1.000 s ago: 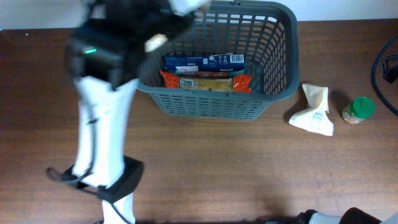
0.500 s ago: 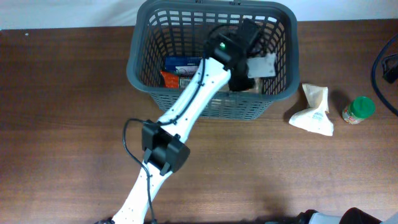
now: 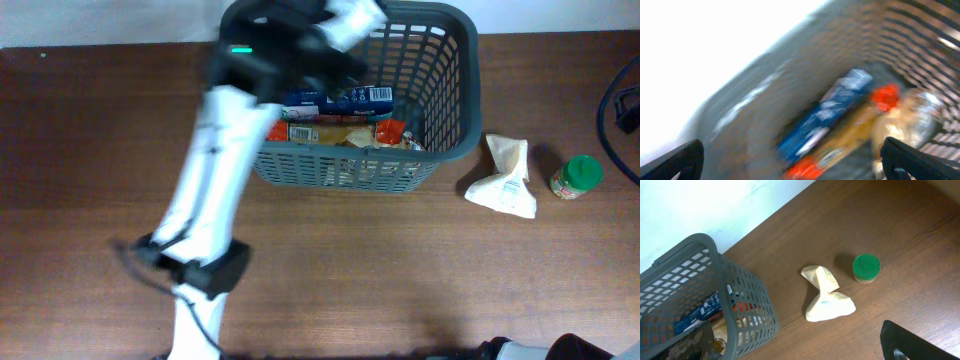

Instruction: Pack container

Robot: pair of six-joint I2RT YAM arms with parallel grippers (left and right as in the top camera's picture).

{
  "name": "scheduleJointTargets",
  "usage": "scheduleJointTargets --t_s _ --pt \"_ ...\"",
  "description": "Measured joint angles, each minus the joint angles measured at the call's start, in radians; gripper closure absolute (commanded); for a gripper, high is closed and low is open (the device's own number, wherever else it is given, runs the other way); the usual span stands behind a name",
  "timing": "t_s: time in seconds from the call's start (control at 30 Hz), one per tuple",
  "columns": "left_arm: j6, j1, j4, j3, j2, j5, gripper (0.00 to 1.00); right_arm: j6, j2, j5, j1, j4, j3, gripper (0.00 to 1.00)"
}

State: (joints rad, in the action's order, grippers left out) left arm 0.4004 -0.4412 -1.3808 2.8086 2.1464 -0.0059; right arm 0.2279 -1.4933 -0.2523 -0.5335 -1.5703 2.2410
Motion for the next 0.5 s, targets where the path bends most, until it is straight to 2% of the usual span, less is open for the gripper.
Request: scheduleJointTargets --t_s 0.17,0.3,0.5 --pt "-0.154 0.242 -0.140 0.031 -0.139 -0.006 0.01 0.000 0.000 0.000 0.000 0.027 0.000 0.01" --pt "-0.217 0.430 -0.238 0.019 -0.125 0.019 0.01 0.000 0.000 0.000 0.000 0.072 -0.001 0.01" --pt "-0.241 0.552 -0.278 -0.043 -0.085 0.052 0.01 -0.022 -0.015 0.088 0.000 0.057 -0.007 0.01"
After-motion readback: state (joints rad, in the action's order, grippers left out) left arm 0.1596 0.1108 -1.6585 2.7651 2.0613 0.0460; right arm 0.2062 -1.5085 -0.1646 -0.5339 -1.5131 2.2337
